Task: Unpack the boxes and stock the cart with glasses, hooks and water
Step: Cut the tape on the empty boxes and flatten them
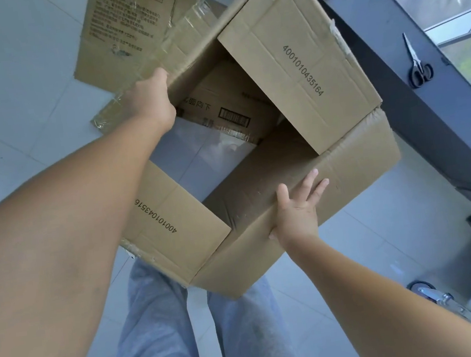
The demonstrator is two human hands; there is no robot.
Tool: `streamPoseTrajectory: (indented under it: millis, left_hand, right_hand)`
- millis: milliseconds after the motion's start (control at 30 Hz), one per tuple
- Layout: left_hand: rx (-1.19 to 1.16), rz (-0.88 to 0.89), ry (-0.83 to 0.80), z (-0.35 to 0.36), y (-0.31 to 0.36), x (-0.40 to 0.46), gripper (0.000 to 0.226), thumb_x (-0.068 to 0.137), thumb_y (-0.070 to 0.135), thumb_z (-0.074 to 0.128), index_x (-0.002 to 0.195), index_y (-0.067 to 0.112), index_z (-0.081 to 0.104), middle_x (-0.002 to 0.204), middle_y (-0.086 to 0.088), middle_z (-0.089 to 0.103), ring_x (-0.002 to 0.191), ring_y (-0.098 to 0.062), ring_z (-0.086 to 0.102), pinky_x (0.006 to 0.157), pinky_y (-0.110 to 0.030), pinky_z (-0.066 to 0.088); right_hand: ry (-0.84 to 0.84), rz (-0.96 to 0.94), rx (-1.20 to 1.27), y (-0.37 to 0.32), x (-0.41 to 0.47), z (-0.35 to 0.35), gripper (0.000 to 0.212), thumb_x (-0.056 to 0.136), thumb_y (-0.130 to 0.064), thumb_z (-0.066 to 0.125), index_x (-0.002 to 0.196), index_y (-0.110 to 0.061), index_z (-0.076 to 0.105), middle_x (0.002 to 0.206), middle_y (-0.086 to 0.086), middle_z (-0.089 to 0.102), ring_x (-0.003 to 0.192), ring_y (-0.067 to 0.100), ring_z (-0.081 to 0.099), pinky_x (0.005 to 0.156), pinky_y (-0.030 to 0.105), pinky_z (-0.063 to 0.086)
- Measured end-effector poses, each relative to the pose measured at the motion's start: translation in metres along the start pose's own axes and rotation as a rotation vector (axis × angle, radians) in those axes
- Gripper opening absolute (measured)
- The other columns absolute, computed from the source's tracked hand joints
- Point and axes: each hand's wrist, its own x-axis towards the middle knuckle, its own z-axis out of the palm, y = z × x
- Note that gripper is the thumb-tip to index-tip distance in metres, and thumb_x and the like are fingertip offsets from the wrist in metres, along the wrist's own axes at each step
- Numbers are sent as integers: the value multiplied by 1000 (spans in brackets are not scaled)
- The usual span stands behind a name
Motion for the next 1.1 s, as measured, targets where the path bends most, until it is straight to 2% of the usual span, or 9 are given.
streamPoseTrajectory:
  millis: [133,233,367,433,500,633,733,967,1100]
  left_hand:
    - [-43,0,30,1,-1,-4,58,88,-8,42,141,13,30,125,-23,51,114,-41,47,85,-44,41]
    - [-19,4,26,-2,-2,-15,77,91,6,52,151,14,4,158,-11,8,145,-30,10,115,-48,16]
    - [47,58,78,-5,2,-49,82,91,13,51,150,9,-5,158,-10,-10,146,-26,-7,116,-46,4]
    - [91,165,66,3,6,-71,78,90,12,50,150,9,0,158,-10,-6,146,-26,-6,116,-45,2]
    - [141,268,-33,13,10,-91,69,92,14,47,150,11,10,158,-8,5,146,-24,-1,117,-44,2]
    - [399,380,-407,39,3,-112,42,100,23,34,141,14,34,147,-7,36,142,-24,19,115,-49,8]
    - [703,392,-607,50,-15,-113,49,103,38,23,145,14,29,150,-7,34,144,-27,14,113,-55,3]
    - [675,347,-411,32,-12,-127,49,101,45,21,119,20,58,120,-3,60,119,-22,44,108,-50,15]
    - [596,197,-263,5,-18,-154,26,93,27,46,115,19,57,114,-1,60,113,-21,47,109,-46,18]
  right_hand:
    - [16,-37,22,7,3,8,75,71,-13,77,125,-22,26,131,19,-49,131,53,-30,86,36,49]
    - [-32,20,-66,7,-8,-1,82,76,-9,72,134,-29,17,136,19,-46,135,52,-23,87,35,48]
    - [-109,50,-177,1,-14,-43,63,87,-14,55,138,-20,20,152,20,-7,131,48,29,65,31,46]
    - [-51,44,-137,-5,-11,-72,53,89,-26,52,135,-14,27,141,17,24,114,39,48,66,32,41]
    - [144,18,-17,-13,-1,-99,50,89,-34,56,126,-10,32,126,12,36,110,33,47,67,34,37]
    - [358,-24,-39,-23,32,-130,92,80,-45,68,144,-11,12,139,13,26,123,31,32,82,40,42]
    - [385,-52,-214,-28,54,-133,111,77,-41,73,148,-9,-6,145,12,18,128,30,27,91,42,40]
    - [411,-96,-206,-14,52,-133,96,82,-11,65,148,-12,-5,145,13,17,126,33,27,83,40,44]
    - [411,-106,-103,-3,19,-156,77,87,-5,53,148,-15,6,140,17,29,121,37,35,84,43,45]
